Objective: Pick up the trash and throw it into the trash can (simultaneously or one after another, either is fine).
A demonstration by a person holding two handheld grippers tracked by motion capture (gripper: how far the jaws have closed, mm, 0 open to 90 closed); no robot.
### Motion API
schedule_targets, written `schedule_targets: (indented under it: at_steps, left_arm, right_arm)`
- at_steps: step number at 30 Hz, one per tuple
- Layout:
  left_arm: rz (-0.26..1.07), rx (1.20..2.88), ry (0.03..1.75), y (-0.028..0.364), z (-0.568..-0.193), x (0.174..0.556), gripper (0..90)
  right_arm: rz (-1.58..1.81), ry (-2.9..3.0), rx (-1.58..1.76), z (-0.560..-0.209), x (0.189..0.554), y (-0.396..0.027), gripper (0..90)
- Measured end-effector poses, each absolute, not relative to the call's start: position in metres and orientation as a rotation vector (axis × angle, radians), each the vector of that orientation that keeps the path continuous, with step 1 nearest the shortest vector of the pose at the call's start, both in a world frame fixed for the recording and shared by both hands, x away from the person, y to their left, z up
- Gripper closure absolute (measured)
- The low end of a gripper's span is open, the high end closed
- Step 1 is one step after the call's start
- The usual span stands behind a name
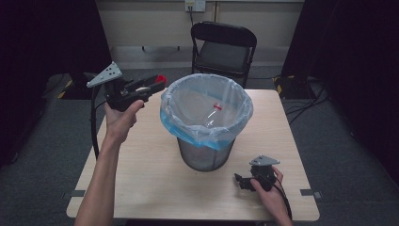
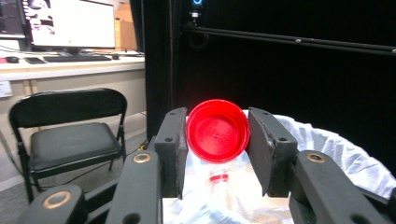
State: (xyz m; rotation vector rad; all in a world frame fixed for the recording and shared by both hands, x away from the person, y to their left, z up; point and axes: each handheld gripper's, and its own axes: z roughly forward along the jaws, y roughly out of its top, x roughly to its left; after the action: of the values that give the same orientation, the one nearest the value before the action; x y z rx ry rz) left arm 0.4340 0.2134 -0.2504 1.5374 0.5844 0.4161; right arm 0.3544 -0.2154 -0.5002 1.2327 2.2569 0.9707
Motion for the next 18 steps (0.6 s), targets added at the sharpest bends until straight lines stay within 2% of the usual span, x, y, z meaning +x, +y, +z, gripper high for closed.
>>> schedule_targets:
  at_steps: [18]
  left_arm:
    - [0.329, 1.577, 0.528, 0.176, -0.240, 0.436, 59.2]
  right_arm:
    - [0.971, 2.256, 1.233, -0.500, 0.354, -0.215, 9.5]
